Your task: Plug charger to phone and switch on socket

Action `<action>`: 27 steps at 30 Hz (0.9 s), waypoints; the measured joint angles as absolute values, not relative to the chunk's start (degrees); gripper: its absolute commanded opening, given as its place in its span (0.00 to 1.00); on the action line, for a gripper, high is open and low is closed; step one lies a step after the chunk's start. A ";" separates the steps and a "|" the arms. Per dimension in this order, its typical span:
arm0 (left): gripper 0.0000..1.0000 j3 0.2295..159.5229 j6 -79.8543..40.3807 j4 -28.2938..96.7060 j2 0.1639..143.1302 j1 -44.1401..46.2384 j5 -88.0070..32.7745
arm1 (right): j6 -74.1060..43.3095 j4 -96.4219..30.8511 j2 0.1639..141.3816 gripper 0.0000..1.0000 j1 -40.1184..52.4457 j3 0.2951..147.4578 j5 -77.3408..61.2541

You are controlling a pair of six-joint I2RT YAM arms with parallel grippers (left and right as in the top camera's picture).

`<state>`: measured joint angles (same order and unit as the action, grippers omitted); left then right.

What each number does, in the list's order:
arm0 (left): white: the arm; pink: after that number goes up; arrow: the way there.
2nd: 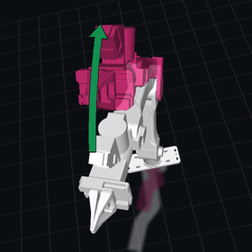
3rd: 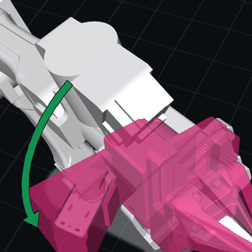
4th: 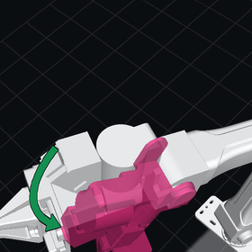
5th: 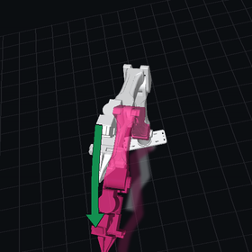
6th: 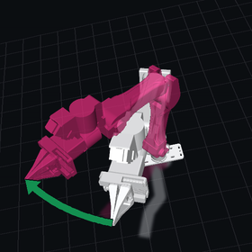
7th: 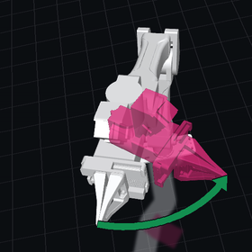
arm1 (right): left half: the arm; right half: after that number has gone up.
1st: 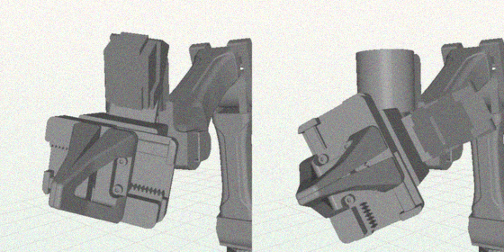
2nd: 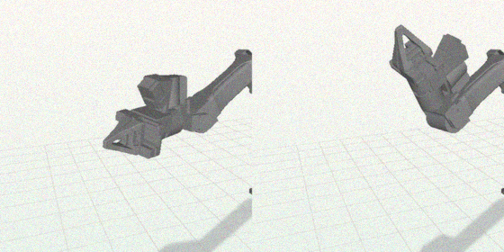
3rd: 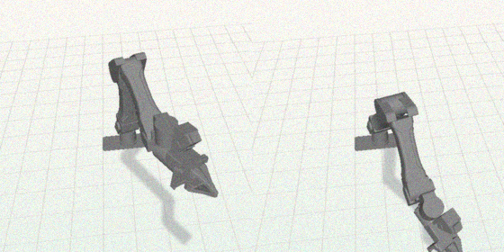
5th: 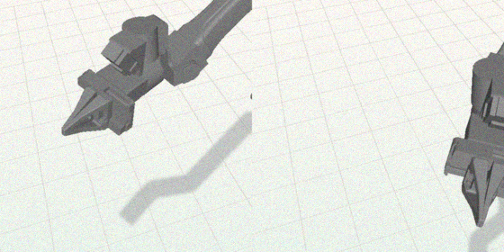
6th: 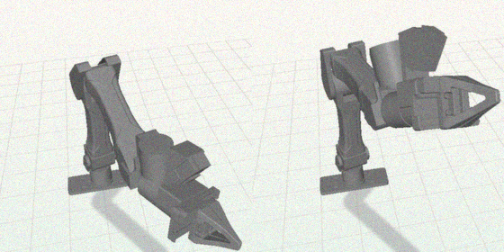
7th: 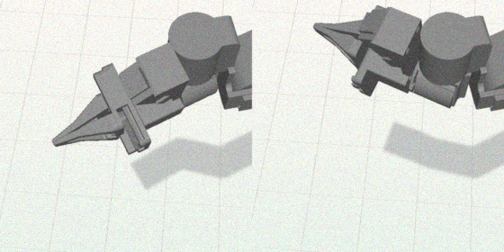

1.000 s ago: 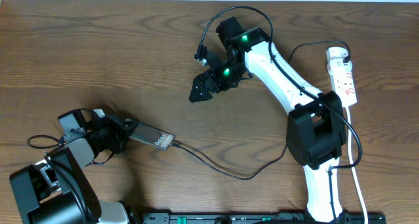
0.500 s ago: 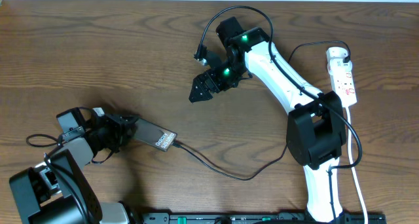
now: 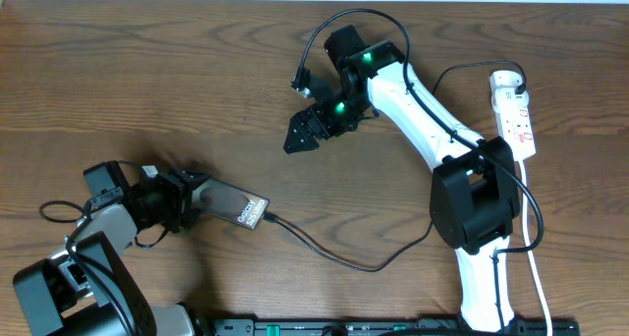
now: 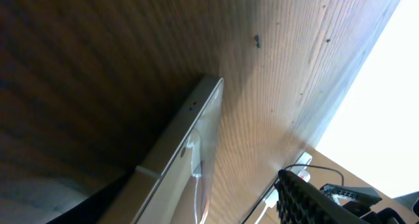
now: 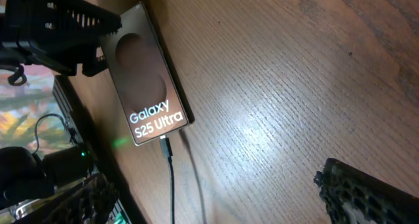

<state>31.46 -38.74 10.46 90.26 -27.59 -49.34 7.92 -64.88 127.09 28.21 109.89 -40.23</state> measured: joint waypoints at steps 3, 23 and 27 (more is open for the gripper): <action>0.70 31.88 -38.81 13.74 90.08 -27.62 -48.80 | 7.90 -64.88 127.09 0.99 28.21 109.89 -40.23; 0.71 40.27 -40.27 32.93 90.24 -27.24 -32.73 | 7.92 -64.88 127.09 0.99 28.21 109.89 -40.23; 0.74 41.39 -40.27 33.61 90.02 -27.22 -29.47 | 7.92 -64.84 127.09 0.99 28.23 109.89 -40.23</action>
